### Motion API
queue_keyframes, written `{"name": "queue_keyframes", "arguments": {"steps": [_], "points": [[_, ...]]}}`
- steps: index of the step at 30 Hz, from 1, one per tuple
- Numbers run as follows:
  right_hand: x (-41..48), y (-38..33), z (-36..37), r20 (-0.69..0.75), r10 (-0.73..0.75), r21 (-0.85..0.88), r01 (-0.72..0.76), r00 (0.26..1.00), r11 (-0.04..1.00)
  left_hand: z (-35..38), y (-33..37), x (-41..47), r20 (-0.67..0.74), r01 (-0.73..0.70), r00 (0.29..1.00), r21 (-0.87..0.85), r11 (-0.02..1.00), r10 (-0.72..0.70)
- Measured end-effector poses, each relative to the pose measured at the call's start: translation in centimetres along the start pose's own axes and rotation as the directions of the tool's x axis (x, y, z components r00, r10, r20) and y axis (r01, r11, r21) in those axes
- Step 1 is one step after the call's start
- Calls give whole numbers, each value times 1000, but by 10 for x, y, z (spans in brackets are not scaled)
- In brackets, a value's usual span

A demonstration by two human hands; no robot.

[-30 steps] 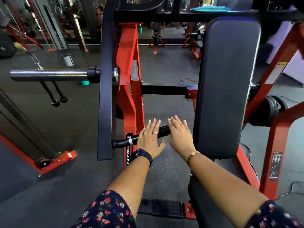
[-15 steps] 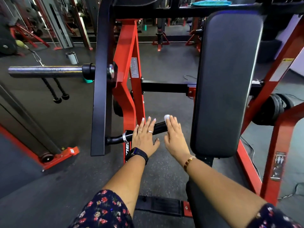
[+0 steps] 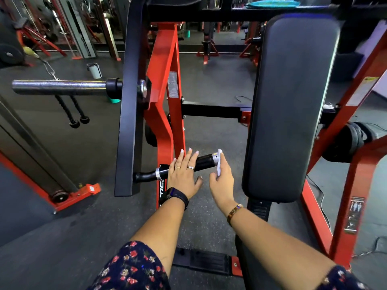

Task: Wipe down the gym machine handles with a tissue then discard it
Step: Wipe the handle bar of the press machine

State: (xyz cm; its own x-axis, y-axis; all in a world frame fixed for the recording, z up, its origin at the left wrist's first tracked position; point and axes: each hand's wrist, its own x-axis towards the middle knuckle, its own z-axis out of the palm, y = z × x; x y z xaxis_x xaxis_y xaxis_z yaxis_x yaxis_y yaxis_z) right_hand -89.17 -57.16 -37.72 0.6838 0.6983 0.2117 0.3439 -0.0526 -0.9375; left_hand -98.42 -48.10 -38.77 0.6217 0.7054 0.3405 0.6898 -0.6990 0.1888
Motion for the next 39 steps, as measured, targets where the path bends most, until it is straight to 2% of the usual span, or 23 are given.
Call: {"name": "queue_keyframes", "arguments": {"steps": [3, 6, 9, 13, 17, 18, 21, 24, 26, 28, 30, 34, 39], "points": [[19, -14, -7, 96, 3, 68, -10, 995, 998, 0, 0, -1, 30, 0, 1000, 7, 1000, 0], [36, -21, -15, 179, 119, 113, -141, 977, 984, 0, 0, -1, 33, 12, 999, 9, 1000, -12], [27, -15, -14, 157, 203, 134, -224, 967, 965, 1, 1, -1, 9, 13, 1000, -2, 1000, -13], [0, -7, -8, 72, 133, 129, -141, 989, 982, 4, -2, -1, 1, 1, 1000, 20, 1000, -1], [9, -10, -5, 98, -46, 88, 38, 994, 995, 6, -1, -1, -13, 18, 1000, 28, 999, -18], [17, -11, -6, 111, -43, 100, 32, 993, 994, 6, -1, -1, -16, 20, 1000, 37, 999, -19], [42, -13, -9, 186, 156, 135, -182, 970, 974, 4, -1, 0, -8, 6, 1000, 60, 998, -5], [49, -5, -9, 212, 320, 279, -371, 923, 886, 4, -1, -1, -35, -2, 999, 55, 999, 4], [36, 0, -5, 109, 314, 299, -333, 943, 894, 6, -2, -1, -53, -15, 998, 48, 999, 18], [18, -2, -1, -17, 290, 269, -275, 957, 923, 7, -3, 0, -63, -23, 998, 41, 999, 26], [9, -7, 4, -81, 242, 213, -220, 967, 952, 7, -2, 0, -77, -24, 997, 32, 999, 26], [17, -6, 5, 13, -27, 151, 25, 1000, 988, 7, -2, 0, -75, -31, 997, 31, 999, 33], [46, -5, -10, 159, -15, -48, 23, 987, 999, 5, -4, 0, -17, -20, 1000, 25, 1000, 20]]}}
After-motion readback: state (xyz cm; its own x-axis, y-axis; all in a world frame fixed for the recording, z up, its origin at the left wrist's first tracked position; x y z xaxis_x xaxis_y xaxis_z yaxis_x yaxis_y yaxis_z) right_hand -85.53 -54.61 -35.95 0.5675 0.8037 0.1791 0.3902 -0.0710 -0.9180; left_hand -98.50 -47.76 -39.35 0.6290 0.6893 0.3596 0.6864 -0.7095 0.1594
